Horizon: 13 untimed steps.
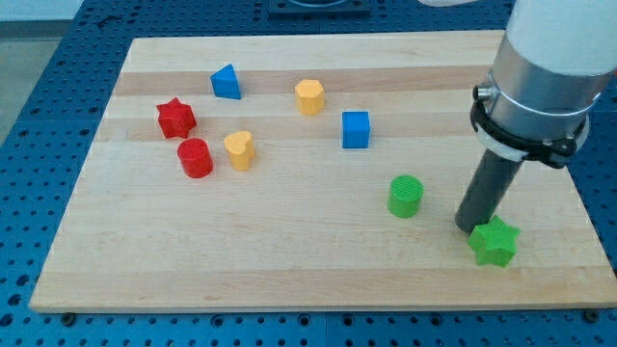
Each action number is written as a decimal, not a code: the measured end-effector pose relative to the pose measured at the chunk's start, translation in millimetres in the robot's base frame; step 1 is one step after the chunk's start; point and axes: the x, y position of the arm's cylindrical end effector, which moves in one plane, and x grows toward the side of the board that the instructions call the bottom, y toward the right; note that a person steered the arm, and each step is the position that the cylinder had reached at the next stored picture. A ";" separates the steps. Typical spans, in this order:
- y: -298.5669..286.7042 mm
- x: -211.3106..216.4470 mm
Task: Push the green circle closer to the green star
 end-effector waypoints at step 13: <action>-40.3 -34.0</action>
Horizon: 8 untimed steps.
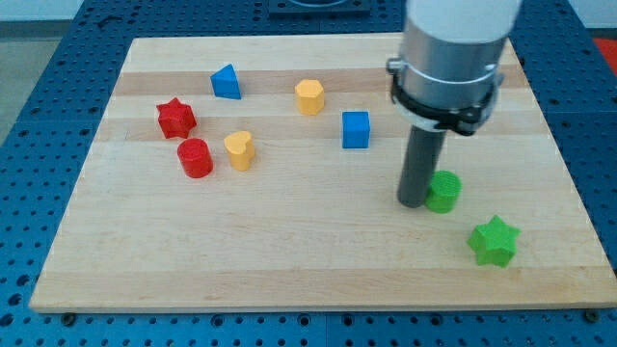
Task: Push the green circle closer to the green star
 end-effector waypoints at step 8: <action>59.4 3.4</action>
